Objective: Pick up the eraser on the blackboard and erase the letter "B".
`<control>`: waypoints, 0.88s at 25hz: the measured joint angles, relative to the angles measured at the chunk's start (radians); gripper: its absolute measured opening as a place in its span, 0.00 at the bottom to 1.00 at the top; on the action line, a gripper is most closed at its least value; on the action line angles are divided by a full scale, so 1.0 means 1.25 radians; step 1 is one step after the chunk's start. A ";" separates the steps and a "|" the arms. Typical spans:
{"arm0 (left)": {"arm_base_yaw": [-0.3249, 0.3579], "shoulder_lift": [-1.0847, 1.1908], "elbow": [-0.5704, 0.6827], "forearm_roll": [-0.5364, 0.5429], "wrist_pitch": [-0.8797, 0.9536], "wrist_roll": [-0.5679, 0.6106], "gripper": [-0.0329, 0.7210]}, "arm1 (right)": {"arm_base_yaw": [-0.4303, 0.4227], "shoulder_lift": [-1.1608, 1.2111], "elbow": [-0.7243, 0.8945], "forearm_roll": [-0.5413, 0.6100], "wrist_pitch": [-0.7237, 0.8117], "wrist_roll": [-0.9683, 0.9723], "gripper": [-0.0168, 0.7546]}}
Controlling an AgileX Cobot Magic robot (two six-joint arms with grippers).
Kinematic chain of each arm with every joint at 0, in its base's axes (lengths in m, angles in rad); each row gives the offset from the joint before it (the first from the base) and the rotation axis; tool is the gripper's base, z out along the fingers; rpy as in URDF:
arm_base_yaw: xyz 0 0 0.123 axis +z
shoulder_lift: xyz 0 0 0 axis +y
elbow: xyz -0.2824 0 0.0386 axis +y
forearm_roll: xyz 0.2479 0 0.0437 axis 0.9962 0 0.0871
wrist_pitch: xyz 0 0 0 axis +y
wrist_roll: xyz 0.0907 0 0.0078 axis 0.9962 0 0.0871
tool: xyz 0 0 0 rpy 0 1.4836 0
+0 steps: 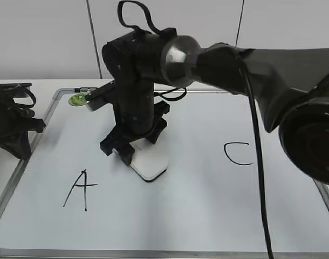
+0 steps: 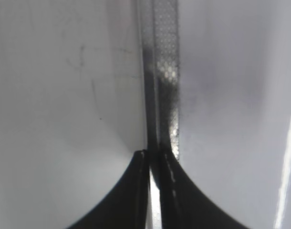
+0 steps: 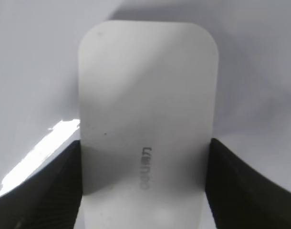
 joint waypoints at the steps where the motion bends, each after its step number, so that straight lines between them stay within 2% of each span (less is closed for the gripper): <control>1: 0.000 0.000 0.000 0.000 0.000 0.000 0.06 | -0.002 0.000 -0.020 -0.007 0.011 0.000 0.73; 8: 0.000 0.000 0.000 0.002 -0.002 0.000 0.06 | -0.063 -0.058 -0.080 -0.027 0.024 -0.001 0.73; 17: 0.000 0.000 0.000 0.002 -0.002 0.000 0.06 | -0.179 -0.134 -0.080 -0.036 0.032 -0.001 0.73; 22: 0.000 0.000 0.000 0.003 -0.002 0.000 0.06 | -0.218 -0.186 -0.056 -0.038 0.033 -0.001 0.73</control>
